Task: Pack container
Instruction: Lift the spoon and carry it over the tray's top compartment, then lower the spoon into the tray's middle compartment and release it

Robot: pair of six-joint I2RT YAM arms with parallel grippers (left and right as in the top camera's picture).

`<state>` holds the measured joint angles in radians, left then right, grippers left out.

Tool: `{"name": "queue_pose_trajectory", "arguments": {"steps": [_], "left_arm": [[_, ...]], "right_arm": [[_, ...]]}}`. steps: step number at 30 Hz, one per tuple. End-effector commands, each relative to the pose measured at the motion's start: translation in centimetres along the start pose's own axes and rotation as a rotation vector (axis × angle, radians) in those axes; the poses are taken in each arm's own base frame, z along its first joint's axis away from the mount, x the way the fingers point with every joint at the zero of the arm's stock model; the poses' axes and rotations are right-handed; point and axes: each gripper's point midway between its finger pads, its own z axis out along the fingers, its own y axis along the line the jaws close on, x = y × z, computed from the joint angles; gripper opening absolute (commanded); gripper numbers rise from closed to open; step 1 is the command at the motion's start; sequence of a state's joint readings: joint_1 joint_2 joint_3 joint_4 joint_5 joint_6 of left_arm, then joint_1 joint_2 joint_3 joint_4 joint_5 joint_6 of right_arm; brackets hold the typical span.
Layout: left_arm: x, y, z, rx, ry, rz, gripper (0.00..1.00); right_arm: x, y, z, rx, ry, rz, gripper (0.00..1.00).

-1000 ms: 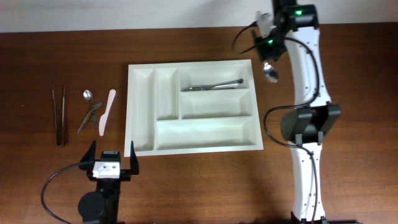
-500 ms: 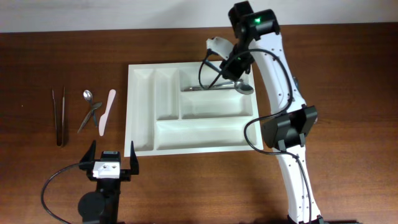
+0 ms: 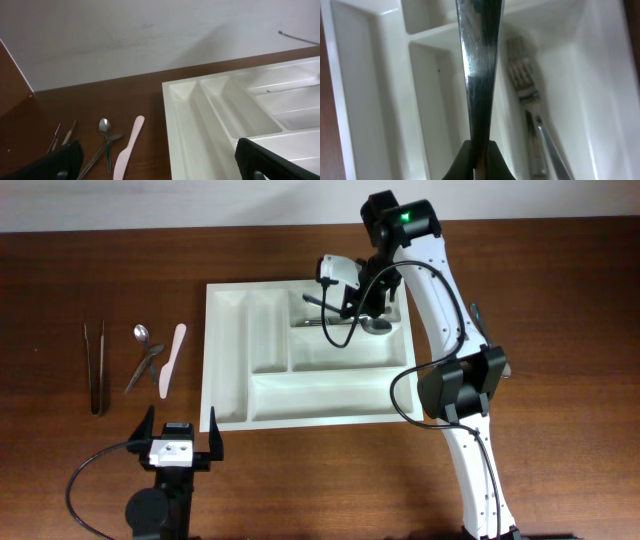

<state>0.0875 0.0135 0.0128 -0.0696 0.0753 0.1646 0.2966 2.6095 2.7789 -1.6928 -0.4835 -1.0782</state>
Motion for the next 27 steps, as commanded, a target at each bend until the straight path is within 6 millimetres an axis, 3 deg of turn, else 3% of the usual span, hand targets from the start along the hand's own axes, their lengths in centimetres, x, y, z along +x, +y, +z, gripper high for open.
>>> {"name": "queue_pose_trajectory", "arguments": {"steps": [1,16,23,27], "left_arm": [[0.1,-0.1,0.0,0.009,-0.003,0.009,0.99],[0.1,-0.1,0.0,0.009,-0.003,0.009,0.99],[0.1,-0.1,0.0,0.009,-0.003,0.009,0.99],[0.1,-0.1,0.0,0.009,-0.003,0.009,0.99]], "right_arm": [[-0.6,0.9,0.5,-0.048,-0.033,-0.048,0.04],[-2.8,1.0,0.3,-0.069,-0.159,-0.072,0.04],[-4.8,-2.0,0.0,0.060,-0.231,-0.161,0.04],[-6.6,-4.6,-0.8,0.157,-0.296,-0.124,0.04]]}}
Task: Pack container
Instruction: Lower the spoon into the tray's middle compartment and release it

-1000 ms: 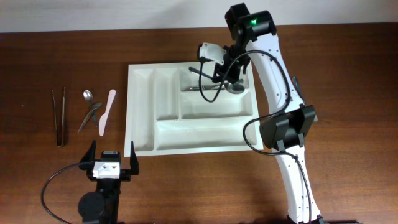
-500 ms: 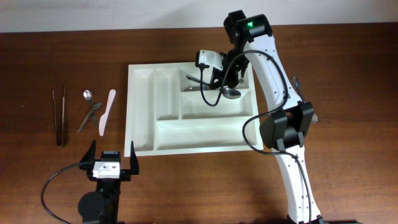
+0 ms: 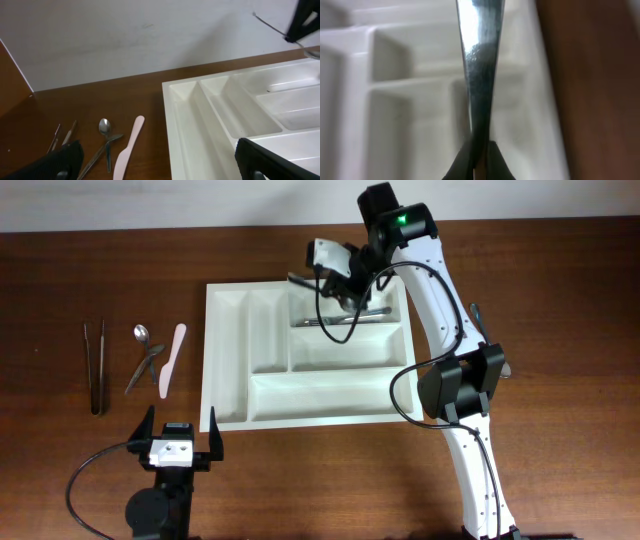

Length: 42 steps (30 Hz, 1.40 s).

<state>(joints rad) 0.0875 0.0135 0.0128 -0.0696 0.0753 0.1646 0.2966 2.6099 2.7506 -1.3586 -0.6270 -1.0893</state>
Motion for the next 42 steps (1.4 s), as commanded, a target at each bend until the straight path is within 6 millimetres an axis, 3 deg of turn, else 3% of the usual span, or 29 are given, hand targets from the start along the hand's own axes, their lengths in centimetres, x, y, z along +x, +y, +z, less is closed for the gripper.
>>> {"name": "queue_pose_trajectory", "arguments": {"steps": [1,8,16,21,27,31,36,42], "left_arm": [[0.1,-0.1,0.0,0.009,-0.003,0.009,0.99],[0.1,-0.1,0.0,0.009,-0.003,0.009,0.99],[0.1,-0.1,0.0,0.009,-0.003,0.009,0.99],[0.1,-0.1,0.0,0.009,-0.003,0.009,0.99],[0.1,-0.1,0.0,0.009,-0.003,0.009,0.99],[0.1,-0.1,0.0,0.009,-0.003,0.009,0.99],[0.1,-0.1,0.0,0.009,-0.003,0.009,0.99],[0.1,-0.1,0.0,0.009,-0.003,0.009,0.99]], "right_arm": [[-1.5,-0.8,-0.1,0.028,-0.056,0.062,0.04],[-1.0,-1.3,-0.1,0.056,-0.029,0.135,0.04],[3.4,0.0,-0.4,0.049,0.200,0.122,0.04],[4.3,1.7,-0.6,-0.028,0.239,0.054,0.04],[5.6,5.3,-1.3,-0.183,0.289,-0.037,0.04],[5.7,5.8,-1.3,-0.206,0.290,-0.046,0.04],[6.4,6.4,-0.7,-0.258,0.284,-0.122,0.04],[9.4,9.0,1.2,-0.401,0.311,-0.126,0.04]]}}
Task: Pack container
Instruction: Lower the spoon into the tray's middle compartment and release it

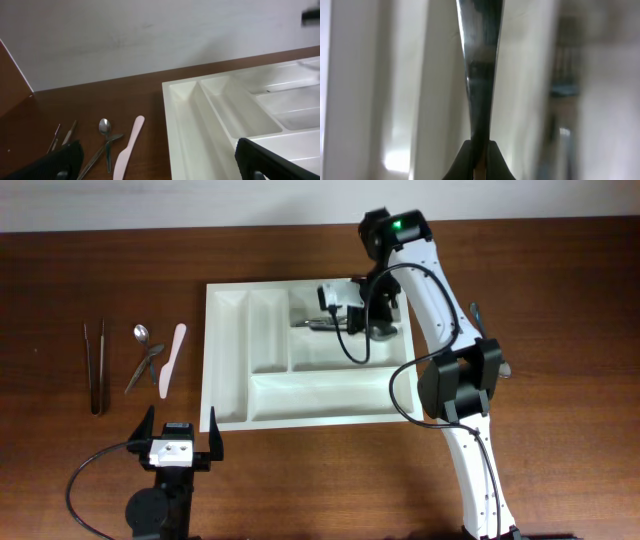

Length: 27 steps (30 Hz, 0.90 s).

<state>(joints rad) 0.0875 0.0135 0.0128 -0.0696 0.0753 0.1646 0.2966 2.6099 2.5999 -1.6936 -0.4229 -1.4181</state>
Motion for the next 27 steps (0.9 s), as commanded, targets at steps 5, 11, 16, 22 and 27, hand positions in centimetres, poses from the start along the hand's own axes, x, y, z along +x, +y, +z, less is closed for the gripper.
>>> {"name": "queue_pose_trajectory", "arguments": {"steps": [5,11,16,22,27], "left_arm": [[0.1,-0.1,0.0,0.009,-0.003,0.009,0.99],[0.1,-0.1,0.0,0.009,-0.003,0.009,0.99],[0.1,-0.1,0.0,0.009,-0.003,0.009,0.99],[0.1,-0.1,0.0,0.009,-0.003,0.009,0.99],[0.1,-0.1,0.0,0.009,-0.003,0.009,0.99]], "right_arm": [[0.7,1.5,1.9,-0.090,0.002,-0.039,0.04],[0.6,1.4,1.8,-0.083,0.000,-0.042,0.92],[-0.3,0.7,0.4,-0.027,-0.010,-0.057,0.96],[-2.9,-1.8,-5.5,0.198,-0.049,-0.052,0.99],[-1.8,-4.1,-11.0,0.395,-0.086,0.051,0.99]]}}
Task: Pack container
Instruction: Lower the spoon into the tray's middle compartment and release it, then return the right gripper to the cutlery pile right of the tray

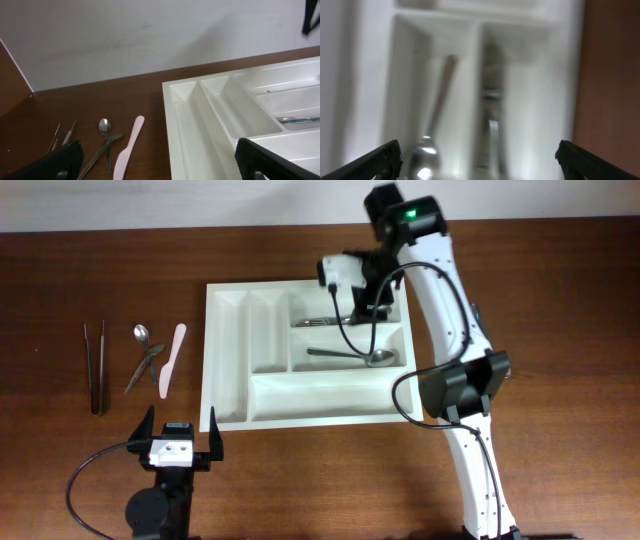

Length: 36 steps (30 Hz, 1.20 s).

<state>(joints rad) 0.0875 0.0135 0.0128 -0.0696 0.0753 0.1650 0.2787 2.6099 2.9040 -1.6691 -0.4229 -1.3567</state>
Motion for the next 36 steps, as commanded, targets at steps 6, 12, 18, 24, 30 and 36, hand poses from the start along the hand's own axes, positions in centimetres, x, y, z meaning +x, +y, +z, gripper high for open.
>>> {"name": "queue_pose_trajectory", "arguments": {"steps": [6,12,18,24,30,36], "left_arm": [[0.1,-0.1,0.0,0.009,-0.003,0.009,0.99],[0.0,-0.1,0.0,0.009,-0.003,0.009,0.99],[0.0,-0.1,0.0,0.009,-0.003,0.009,0.99],[0.0,-0.1,0.0,0.009,-0.003,0.009,0.99],[0.0,-0.1,0.0,0.009,-0.003,0.009,0.99],[0.0,-0.1,0.0,0.009,-0.003,0.009,0.99]], "right_arm": [[8.5,-5.0,-6.5,0.241,-0.007,0.554,0.99],[15.1,-5.4,-10.1,0.293,-0.105,1.054,0.99],[17.5,-5.1,-11.8,0.258,-0.229,1.296,0.99],[22.4,-2.1,-10.3,0.281,0.050,1.397,0.95],[26.8,0.8,-8.1,0.252,0.287,1.496,0.95],[29.4,3.3,-5.4,0.162,0.376,1.587,0.88]]}}
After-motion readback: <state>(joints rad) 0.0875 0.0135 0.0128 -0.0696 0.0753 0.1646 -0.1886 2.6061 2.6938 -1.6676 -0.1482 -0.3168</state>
